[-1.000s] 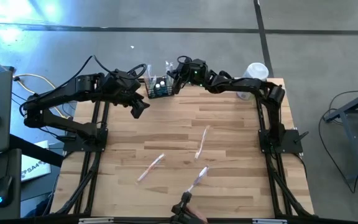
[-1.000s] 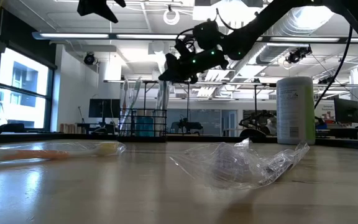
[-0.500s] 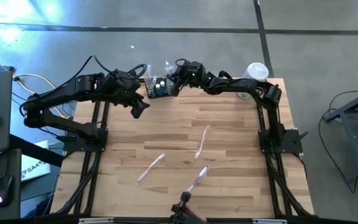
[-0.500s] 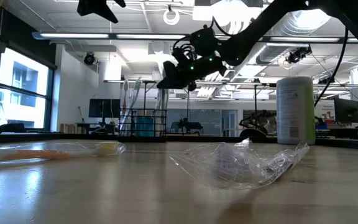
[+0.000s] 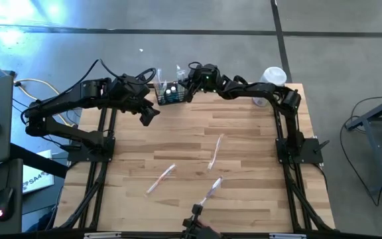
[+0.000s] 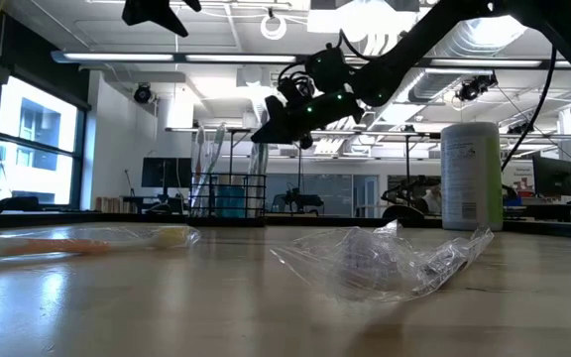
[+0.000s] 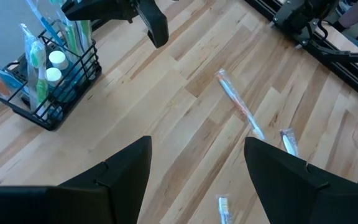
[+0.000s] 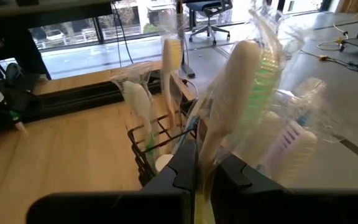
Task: Pick & Place toothbrushing station
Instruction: Put the green toothbrush into the black wire organizer
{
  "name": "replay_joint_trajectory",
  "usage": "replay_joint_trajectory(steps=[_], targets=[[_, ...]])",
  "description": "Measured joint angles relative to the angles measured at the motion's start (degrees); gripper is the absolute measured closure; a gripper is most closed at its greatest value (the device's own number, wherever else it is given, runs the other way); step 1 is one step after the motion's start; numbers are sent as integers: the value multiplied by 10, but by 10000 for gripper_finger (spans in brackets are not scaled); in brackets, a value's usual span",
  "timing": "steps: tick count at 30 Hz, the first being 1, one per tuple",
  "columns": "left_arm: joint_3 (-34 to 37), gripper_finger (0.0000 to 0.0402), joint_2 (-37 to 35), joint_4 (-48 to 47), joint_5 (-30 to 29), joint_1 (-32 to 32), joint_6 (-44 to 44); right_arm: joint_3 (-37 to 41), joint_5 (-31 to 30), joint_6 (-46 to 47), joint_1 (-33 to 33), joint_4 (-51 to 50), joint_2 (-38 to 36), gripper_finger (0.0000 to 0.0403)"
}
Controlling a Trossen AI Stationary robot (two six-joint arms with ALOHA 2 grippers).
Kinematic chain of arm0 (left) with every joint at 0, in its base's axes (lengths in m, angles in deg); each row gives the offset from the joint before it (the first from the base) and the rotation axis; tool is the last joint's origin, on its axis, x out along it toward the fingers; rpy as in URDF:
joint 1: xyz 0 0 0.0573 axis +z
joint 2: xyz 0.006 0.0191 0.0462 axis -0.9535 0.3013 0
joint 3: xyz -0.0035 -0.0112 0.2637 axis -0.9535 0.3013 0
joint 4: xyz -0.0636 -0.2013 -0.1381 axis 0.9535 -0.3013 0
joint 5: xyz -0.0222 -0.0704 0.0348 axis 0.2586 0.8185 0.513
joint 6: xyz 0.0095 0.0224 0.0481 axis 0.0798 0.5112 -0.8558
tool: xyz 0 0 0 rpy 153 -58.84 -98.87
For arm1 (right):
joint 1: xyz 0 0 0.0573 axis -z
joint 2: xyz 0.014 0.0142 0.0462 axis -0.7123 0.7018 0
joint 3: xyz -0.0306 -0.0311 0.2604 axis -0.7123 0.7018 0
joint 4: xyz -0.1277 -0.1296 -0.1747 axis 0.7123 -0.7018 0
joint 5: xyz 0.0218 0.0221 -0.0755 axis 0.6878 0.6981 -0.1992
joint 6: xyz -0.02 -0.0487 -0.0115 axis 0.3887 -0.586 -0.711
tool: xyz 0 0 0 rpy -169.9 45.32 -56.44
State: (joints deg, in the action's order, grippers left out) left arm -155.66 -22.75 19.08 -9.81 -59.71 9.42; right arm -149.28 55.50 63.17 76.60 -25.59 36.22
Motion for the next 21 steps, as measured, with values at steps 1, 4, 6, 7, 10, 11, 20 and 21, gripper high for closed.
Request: replay_joint_trajectory(steps=[1,4,6,7,10,11,20,21], targets=[[0,147,0,0,0,0,1,0,0,0,0,0,0,389],[0,147,0,2,0,0,12,0,5,-10,1,1,0,389],[0,147,0,2,2,0,14,0,9,-14,1,4,0,389],[0,147,0,2,3,0,15,0,14,-15,1,6,0,389],[0,147,0,2,3,0,16,0,16,-16,1,11,0,389],[0,147,0,2,3,0,18,0,16,-16,1,12,0,389],[0,147,0,2,4,0,26,0,21,-12,1,20,32,383],[0,147,0,2,4,0,26,0,17,-11,1,17,36,379]])
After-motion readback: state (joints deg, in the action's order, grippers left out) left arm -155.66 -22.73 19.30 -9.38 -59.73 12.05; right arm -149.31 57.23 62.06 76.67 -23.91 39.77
